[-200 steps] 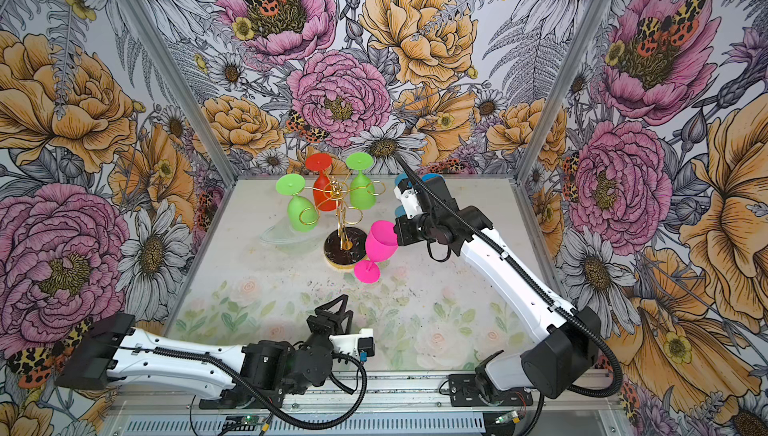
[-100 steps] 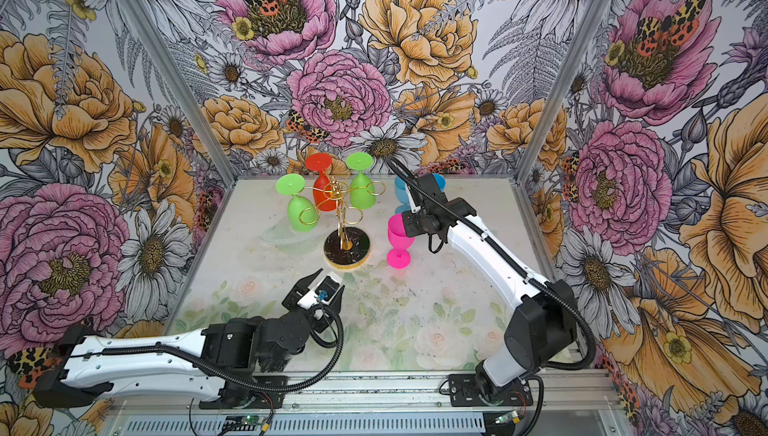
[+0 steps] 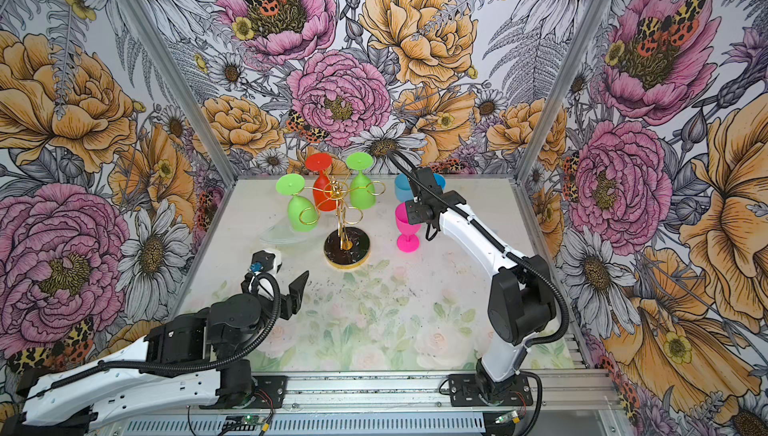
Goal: Take the wine glass off the wine glass rack
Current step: 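Carry the magenta glass beside the blue glasses with the right gripper while the left withdraws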
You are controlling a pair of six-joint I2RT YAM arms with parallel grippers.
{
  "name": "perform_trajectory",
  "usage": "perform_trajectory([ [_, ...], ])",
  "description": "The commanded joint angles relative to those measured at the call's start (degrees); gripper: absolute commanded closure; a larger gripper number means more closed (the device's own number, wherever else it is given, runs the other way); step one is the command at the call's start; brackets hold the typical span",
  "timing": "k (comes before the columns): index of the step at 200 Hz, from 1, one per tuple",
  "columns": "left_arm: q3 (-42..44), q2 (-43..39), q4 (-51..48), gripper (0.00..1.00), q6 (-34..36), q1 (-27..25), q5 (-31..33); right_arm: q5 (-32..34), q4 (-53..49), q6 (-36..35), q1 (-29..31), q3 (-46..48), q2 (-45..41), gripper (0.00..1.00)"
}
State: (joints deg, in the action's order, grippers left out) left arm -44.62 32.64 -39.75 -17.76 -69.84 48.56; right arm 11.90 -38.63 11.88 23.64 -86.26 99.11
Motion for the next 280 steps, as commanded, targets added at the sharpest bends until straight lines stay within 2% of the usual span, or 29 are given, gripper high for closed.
perform_trajectory([
  [1, -0.88, -2.86, -3.94, 0.25, -3.38, 3.92, -5.14, 1.55, 3.68, -0.62, -0.03, -2.58, 1.41, 1.0],
  [49, -0.8, -5.62, -8.01, 0.18, -5.96, 15.5, -9.99, 1.24, 5.06, -0.41, -0.31, -3.78, 3.76, 1.0],
  [103, -1.28, -4.31, -8.52, 0.17, -5.64, 31.9, -23.36, 1.39, 4.96, -0.19, -0.87, -6.01, 6.26, 1.0],
  [135, -1.94, -2.62, -8.42, 0.18, -5.36, 39.36, -30.05, 0.81, 4.88, 0.17, -1.3, -6.81, 7.39, 1.0],
  [198, -3.05, -2.17, -8.37, 0.17, -4.11, 45.83, -35.09, 0.15, 4.82, 0.76, -2.05, -7.61, 8.79, 1.0],
  [254, -3.38, -0.94, -8.02, 0.16, -4.88, 47.89, -35.96, -0.2, 4.79, 0.59, -2.59, -7.56, 9.11, 1.0],
  [280, -3.89, -0.26, -7.92, 0.16, -4.5, 48.39, -36.16, -0.64, 4.66, 0.69, -2.63, -7.61, 9.13, 0.91],
])
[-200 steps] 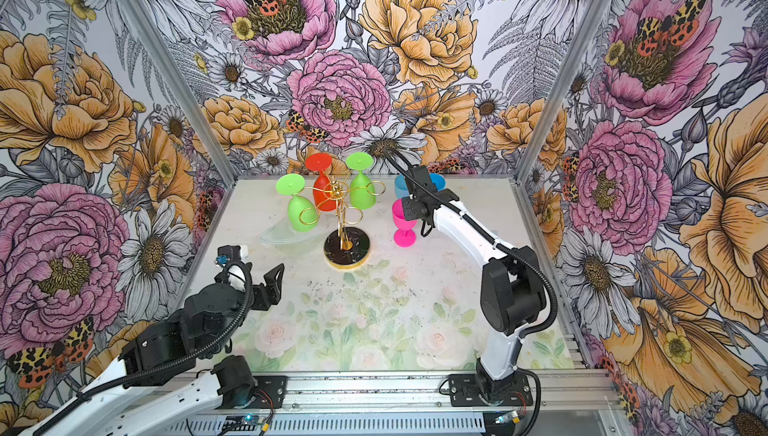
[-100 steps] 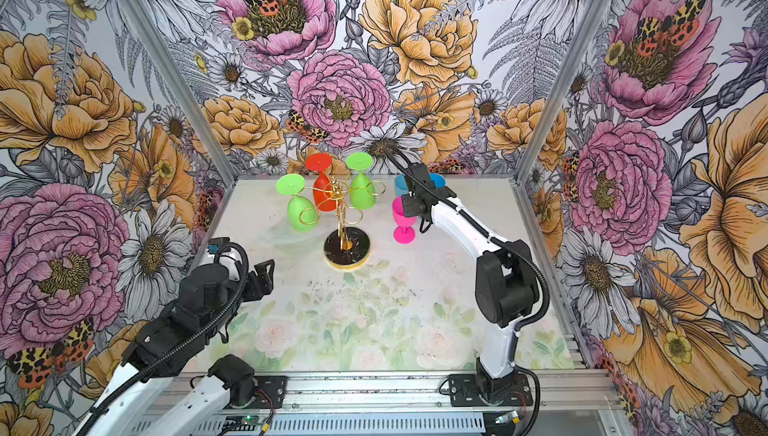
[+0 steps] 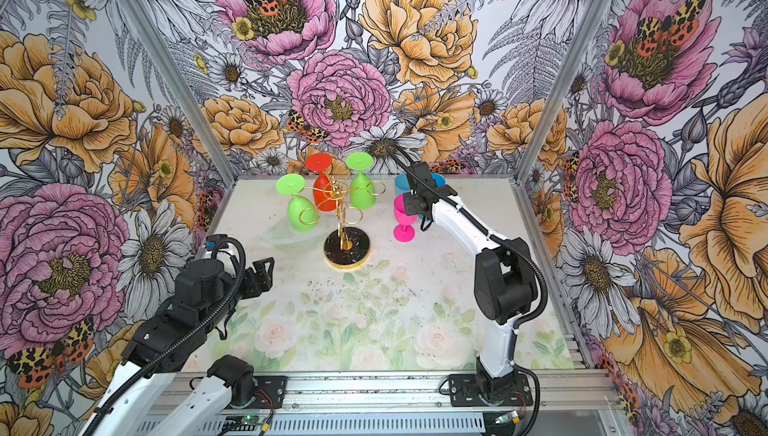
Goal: Take the wine glass off the wine glass rack
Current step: 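Carry the magenta glass beside the blue glasses with the right gripper while the left withdraws, then set the magenta glass upright on the table and open the right gripper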
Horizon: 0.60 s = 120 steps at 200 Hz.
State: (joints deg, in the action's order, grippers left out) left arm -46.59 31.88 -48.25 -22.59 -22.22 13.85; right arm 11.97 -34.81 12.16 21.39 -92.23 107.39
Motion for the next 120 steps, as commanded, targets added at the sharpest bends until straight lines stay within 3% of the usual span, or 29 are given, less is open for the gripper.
perform_trajectory([
  [1, -1.92, 0.53, 0.55, 0.15, 0.34, 0.77, -1.45, -0.75, 0.81, 0.4, -0.42, -1.64, 0.82, 0.9],
  [38, -2.81, 1.78, 0.57, 0.15, 0.59, 1.89, -3.52, -1.8, 0.85, 0.67, -0.42, -1.95, -0.35, 0.68],
  [59, -3.46, 2.75, 0.65, 0.15, 1.09, 2.92, -4.45, -2.6, 0.88, 0.75, -0.32, -1.77, -2.23, 0.61],
  [87, -4.37, 4.01, 0.83, 0.15, 1.82, 5.11, -6.41, -4.06, 0.88, 0.58, -0.35, -0.06, -7.1, 0.54],
  [111, -5.63, 5.42, 1.07, 0.15, 2.2, 8.3, -10.2, -7.46, 0.97, 0.06, -0.32, 3.04, -12.55, 0.41],
  [120, -6.26, 6.11, 1.06, 0.15, 2.2, 9.69, -11.75, -8.83, 0.97, 0.23, -0.32, 4.49, -14.6, 0.32],
])
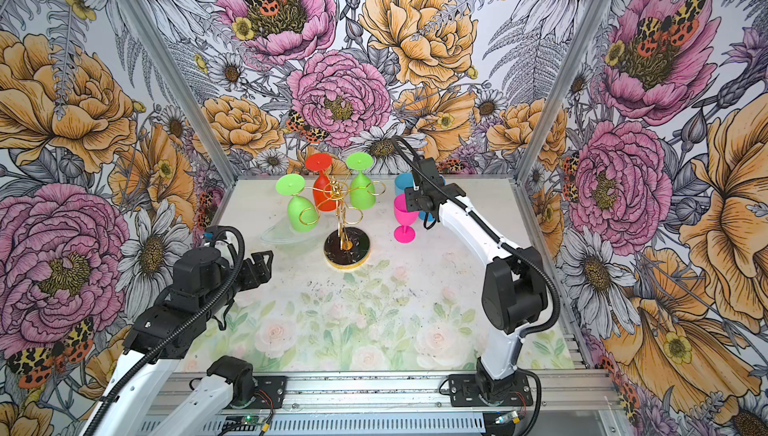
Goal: Take the wine glass off the wine glass rack
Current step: 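Set the magenta glass upright on the table and open the right gripper, then raise the right gripper while the left reaches to the green glass's foot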
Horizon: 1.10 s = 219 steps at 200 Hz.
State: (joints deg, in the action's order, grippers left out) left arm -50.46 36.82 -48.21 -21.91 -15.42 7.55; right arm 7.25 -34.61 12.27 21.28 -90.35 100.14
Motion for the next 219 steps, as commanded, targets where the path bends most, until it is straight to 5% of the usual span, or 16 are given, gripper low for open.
perform_trajectory([
  [1, -2.47, 1.25, 1.01, 0.15, 1.52, 3.13, -5.67, -4.27, 0.77, 0.16, -0.2, 2.84, -7.55, 0.32],
  [24, -4.15, 3.05, 1.18, 0.15, 1.6, 7.03, -9.98, -8.28, 0.81, 0.56, -0.14, 7.44, -12.98, 0.23],
  [123, -12.51, 16.46, 11.46, 0.24, -7.53, 22.95, -34.76, -23.95, 6.23, 0.2, 0.27, 26.42, -32.2, 0.24],
  [219, -18.38, 28.9, 22.8, 0.44, -16.51, 23.55, -46.87, -26.77, 8.94, -1.09, 0.53, 34.33, -37.88, 0.25],
])
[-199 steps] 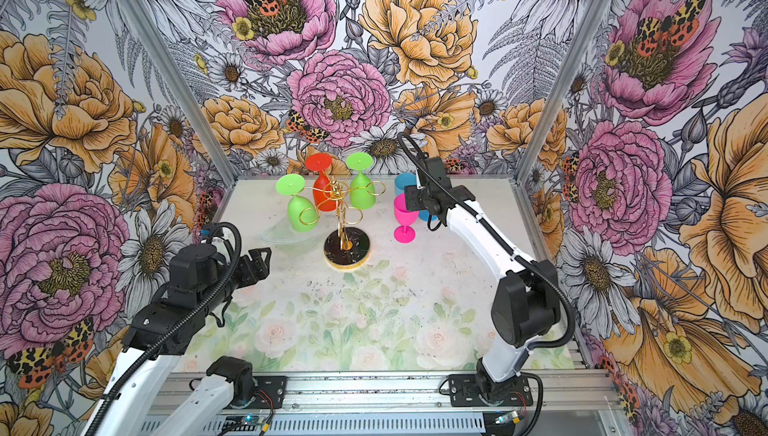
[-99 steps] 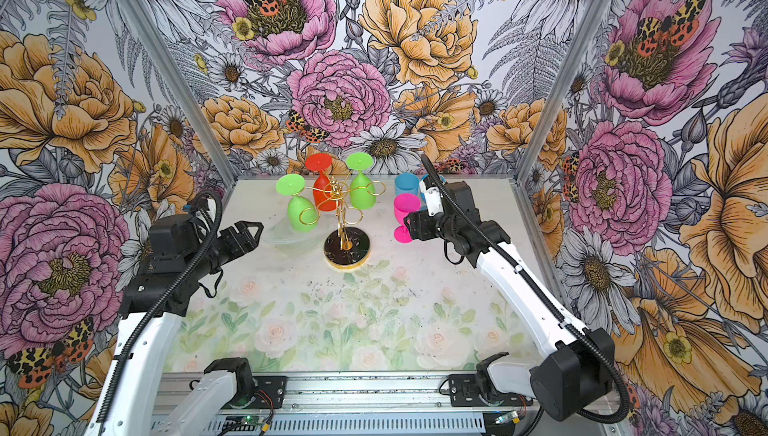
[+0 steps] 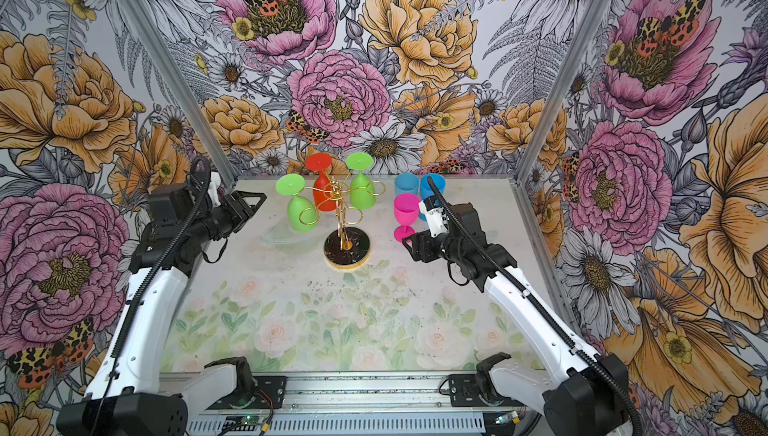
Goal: Take the wine glass off the wine glass rack
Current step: 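Raise the right gripper while the left reaches to the green glass's foot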
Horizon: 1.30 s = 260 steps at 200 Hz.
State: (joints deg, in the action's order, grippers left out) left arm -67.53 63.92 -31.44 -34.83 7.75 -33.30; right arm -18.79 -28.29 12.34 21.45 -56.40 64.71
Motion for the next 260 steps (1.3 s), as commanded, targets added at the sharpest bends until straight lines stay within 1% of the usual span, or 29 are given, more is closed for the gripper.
perform_trajectory([
  [1, -1.34, 1.94, 6.04, 0.44, -3.63, 0.4, -6.13, -0.64, 2.63, -1.17, 0.41, 0.39, -2.52, 0.26],
  [45, -3.13, 5.64, 6.36, 0.5, -4.1, 0.03, -6.45, -0.81, 2.55, -1.18, 0.43, 0.63, -4.88, 0.26],
  [125, -5.59, 10.63, 8.21, 0.55, -5.34, -3.42, -6.43, -1.17, 2.63, -0.93, 0.42, 1.51, -6.43, 0.28],
  [199, -6.17, 12.27, 8.5, 0.64, -6.38, -3.72, -5.9, 0.23, 2.63, -1.09, 0.37, 2.6, -9.46, 0.29],
  [260, -6.22, 13.07, 8.6, 0.68, -6.92, -4.44, -5.65, 0.57, 2.58, -1.1, 0.37, 2.92, -9.95, 0.29],
])
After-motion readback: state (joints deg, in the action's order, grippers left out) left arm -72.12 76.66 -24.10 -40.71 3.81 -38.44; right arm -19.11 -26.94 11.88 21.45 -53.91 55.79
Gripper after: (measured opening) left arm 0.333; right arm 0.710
